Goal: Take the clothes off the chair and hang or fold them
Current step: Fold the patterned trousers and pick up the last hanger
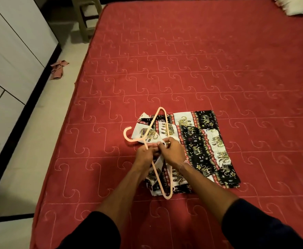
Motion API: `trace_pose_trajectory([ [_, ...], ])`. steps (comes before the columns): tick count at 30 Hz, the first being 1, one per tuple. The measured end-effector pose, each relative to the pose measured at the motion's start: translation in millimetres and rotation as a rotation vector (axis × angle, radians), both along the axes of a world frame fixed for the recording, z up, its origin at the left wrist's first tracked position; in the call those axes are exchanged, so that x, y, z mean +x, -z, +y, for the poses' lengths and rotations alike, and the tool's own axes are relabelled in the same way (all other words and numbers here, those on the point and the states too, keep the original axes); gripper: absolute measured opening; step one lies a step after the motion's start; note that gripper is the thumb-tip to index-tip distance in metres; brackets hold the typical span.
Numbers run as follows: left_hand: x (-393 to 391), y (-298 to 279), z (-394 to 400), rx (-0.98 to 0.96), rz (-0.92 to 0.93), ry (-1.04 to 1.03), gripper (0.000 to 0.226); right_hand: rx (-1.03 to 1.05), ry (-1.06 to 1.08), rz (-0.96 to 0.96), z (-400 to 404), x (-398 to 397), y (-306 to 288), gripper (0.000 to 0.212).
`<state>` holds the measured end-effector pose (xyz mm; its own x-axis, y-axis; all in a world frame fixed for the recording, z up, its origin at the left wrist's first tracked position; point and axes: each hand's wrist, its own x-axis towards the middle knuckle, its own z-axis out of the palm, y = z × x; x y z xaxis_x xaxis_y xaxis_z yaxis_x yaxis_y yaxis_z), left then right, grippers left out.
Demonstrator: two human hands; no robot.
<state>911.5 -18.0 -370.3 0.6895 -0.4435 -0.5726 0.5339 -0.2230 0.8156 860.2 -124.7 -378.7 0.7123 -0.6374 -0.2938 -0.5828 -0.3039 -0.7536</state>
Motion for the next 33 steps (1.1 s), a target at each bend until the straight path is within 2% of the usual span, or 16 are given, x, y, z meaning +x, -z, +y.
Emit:
trace_pose_trajectory([
  [3,-1,2,-6,-0.010,-0.013,-0.071,0.028,-0.093,-0.014,0.060,-1,9,9,0.015],
  [7,-3,9,-17,0.054,-0.095,-0.233,0.022,-0.068,0.117,-0.035,-4,6,11,0.030],
  [9,-3,14,-20,0.082,-0.113,-0.300,0.024,0.117,0.274,-0.084,-9,1,12,0.030],
  [11,-3,17,-23,0.115,-0.137,-0.345,0.028,0.398,0.442,-0.153,-17,-6,11,0.026],
  [13,-1,19,-25,0.146,-0.146,-0.416,0.032,0.568,0.598,-0.240,-30,-14,9,0.025],
  [15,2,20,-26,0.190,-0.140,-0.486,0.033,0.572,0.788,-0.281,-48,-26,8,0.022],
  [17,3,20,-27,0.209,-0.137,-0.494,0.033,0.504,0.913,-0.217,-68,-42,14,0.025],
  [19,-1,19,-31,0.233,-0.159,-0.459,0.032,0.488,0.852,-0.080,-87,-54,23,0.032],
  [21,-7,20,-33,0.262,-0.191,-0.436,0.032,0.442,0.684,0.043,-98,-58,27,0.031],
  [23,-10,21,-34,0.284,-0.214,-0.432,0.032,0.363,0.576,0.101,-103,-56,21,0.040],
  [25,-12,21,-36,0.312,-0.227,-0.435,0.032,0.258,0.458,0.127,-104,-55,11,0.054],
  [29,-14,17,-41,0.369,-0.276,-0.447,0.032,0.052,0.210,0.097,-97,-68,4,0.096],
  [31,-15,17,-43,0.374,-0.297,-0.455,0.031,-0.037,0.068,0.108,-93,-76,3,0.094],
  [33,-16,16,-44,0.384,-0.313,-0.469,0.030,0.001,-0.055,0.142,-93,-81,-2,0.075],
])
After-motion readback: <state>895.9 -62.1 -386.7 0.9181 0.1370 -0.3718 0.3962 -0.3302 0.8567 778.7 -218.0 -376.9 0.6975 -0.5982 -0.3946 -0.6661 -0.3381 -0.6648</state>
